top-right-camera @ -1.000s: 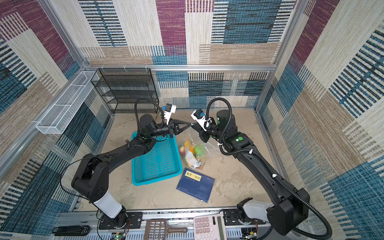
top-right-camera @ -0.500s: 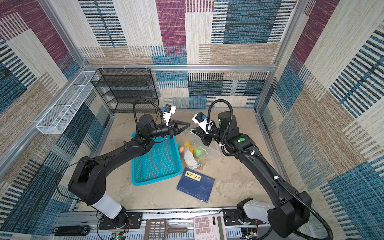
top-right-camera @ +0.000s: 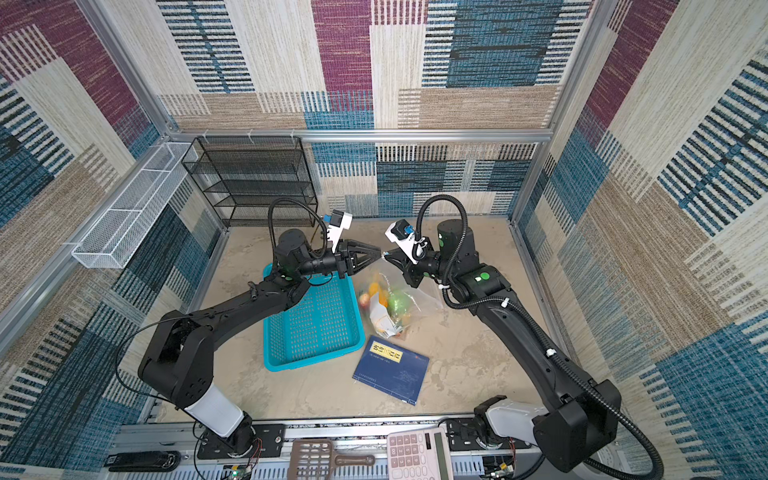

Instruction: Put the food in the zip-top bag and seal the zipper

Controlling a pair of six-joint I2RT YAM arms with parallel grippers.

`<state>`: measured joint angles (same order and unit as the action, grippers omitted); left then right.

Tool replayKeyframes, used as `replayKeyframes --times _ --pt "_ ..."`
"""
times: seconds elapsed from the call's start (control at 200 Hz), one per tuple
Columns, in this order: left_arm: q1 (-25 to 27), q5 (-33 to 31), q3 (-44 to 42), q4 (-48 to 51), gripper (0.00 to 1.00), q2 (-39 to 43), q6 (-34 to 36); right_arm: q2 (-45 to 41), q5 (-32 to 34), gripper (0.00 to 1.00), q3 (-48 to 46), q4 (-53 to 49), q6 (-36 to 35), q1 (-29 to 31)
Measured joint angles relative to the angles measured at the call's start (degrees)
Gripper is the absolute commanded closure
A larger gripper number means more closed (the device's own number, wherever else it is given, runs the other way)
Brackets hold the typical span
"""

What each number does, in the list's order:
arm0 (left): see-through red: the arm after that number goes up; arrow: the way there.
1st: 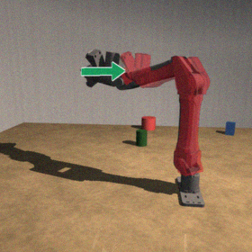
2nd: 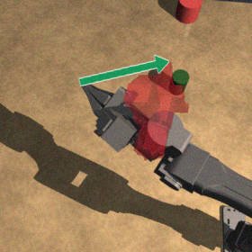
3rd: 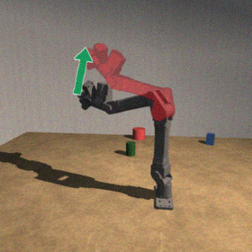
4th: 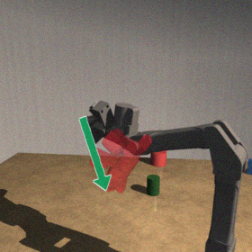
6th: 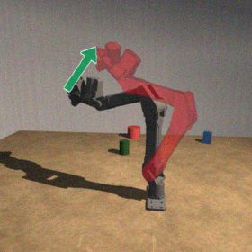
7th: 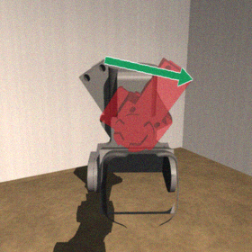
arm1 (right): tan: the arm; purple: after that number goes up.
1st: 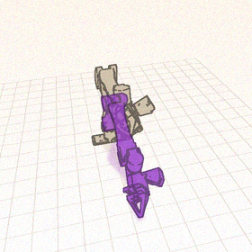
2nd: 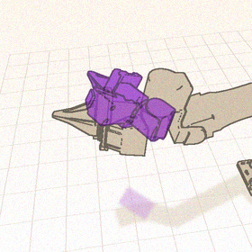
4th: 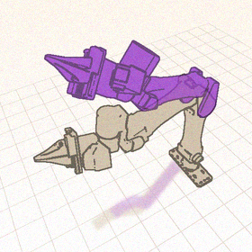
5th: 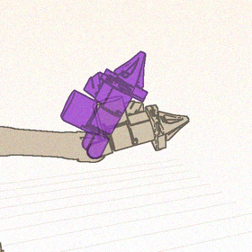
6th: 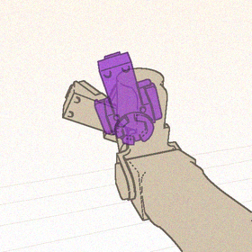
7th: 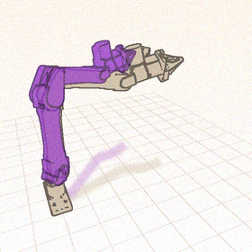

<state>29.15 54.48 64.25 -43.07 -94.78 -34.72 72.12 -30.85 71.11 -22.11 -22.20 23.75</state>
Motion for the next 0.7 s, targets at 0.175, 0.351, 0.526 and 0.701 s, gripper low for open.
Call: replayKeyframes --times 0.175,0.351,0.526,0.701 --pt "0.0 1.4 0.4 3.4 0.38 0.5 4.1 2.3 -0.3 0.96 3.3 -0.2 -0.7 -0.1" --pt "0.0 2.9 4.5 8.8 0.41 -0.9 9.9 3.7 -2.0 0.96 5.1 -0.6 -1.0 -0.1" --pt "0.1 4.0 7.0 11.8 0.76 -2.3 13.1 4.7 -3.2 0.96 6.6 -2.2 -1.2 -0.1" --pt "0.1 4.0 7.2 12.7 1.00 -2.4 15.0 4.8 -3.7 0.96 6.3 -2.6 -1.9 -0.1"
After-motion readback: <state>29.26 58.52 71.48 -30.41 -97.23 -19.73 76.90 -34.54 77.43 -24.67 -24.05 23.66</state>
